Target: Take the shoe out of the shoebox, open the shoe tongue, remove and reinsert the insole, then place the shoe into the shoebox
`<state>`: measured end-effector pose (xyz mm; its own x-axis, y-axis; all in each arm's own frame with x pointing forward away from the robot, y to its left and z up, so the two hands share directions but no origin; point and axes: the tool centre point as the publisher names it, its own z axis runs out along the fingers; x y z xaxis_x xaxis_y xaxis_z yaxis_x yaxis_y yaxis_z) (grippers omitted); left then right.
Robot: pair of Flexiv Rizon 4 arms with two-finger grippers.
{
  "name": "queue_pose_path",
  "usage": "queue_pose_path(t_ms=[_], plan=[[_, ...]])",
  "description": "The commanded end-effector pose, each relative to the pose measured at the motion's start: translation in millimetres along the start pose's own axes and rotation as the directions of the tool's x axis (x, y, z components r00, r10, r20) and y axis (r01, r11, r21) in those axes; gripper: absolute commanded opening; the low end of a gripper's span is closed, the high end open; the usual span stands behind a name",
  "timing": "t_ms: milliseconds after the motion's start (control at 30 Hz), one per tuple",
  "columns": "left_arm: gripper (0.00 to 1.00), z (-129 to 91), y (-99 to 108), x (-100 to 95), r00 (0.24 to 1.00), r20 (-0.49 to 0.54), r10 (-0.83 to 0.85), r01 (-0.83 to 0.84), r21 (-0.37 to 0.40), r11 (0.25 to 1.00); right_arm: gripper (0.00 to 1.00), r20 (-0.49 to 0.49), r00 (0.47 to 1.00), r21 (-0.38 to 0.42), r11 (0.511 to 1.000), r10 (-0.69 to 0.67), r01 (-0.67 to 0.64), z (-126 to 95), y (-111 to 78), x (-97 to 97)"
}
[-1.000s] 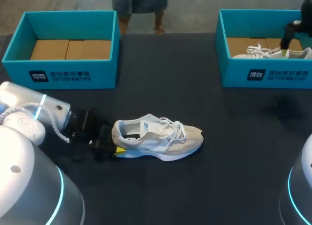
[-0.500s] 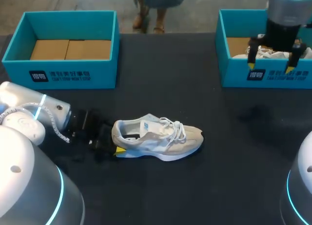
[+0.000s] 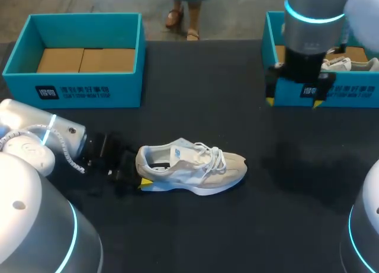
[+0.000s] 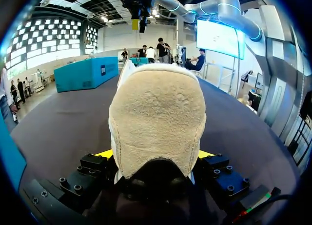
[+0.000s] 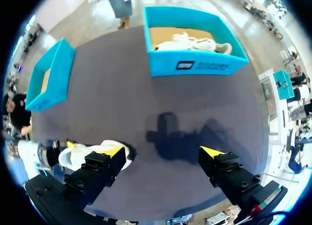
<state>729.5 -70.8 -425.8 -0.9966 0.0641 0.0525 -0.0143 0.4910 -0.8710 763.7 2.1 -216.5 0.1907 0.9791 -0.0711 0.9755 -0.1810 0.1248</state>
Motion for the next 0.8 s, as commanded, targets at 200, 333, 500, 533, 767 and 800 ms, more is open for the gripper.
queue_pose_path(t_ms=[200, 333, 500, 533, 767, 800], plan=[[0.0, 3, 1, -1.9, 1.0, -0.001, -0.001, 0.001, -0.003, 1.0, 1.0, 0.083, 0.996, -0.01, 0.999, -0.032, 0.033, 13, -21.4, 69.8], [0.0, 3, 1, -1.9, 1.0, -0.001, -0.001, 0.001, -0.003, 1.0, 1.0, 0.094, 0.994, -0.012, 0.999, -0.051, 0.052, 14, -33.9, 95.4], [0.0, 3, 1, -1.9, 1.0, -0.001, -0.001, 0.001, -0.003, 1.0, 1.0, 0.093, 0.991, -0.008, 0.995, -0.097, 0.098, 15, -49.5, 127.0], [0.0, 3, 1, -1.9, 1.0, -0.001, -0.001, 0.001, -0.003, 1.0, 1.0, 0.092, 0.99, -0.007, 0.994, -0.105, 0.106, 16, -51.5, 131.6], [0.0, 3, 1, -1.9, 1.0, -0.001, -0.001, 0.001, -0.003, 1.0, 1.0, 0.066, 0.988, 0.001, 0.99, -0.14, 0.14, 17, -63.8, 155.0], [0.0, 3, 1, -1.9, 1.0, -0.001, -0.001, 0.001, -0.003, 1.0, 1.0, 0.063, 0.988, 0.004, 0.99, -0.143, 0.143, 17, -66.0, 159.1]])
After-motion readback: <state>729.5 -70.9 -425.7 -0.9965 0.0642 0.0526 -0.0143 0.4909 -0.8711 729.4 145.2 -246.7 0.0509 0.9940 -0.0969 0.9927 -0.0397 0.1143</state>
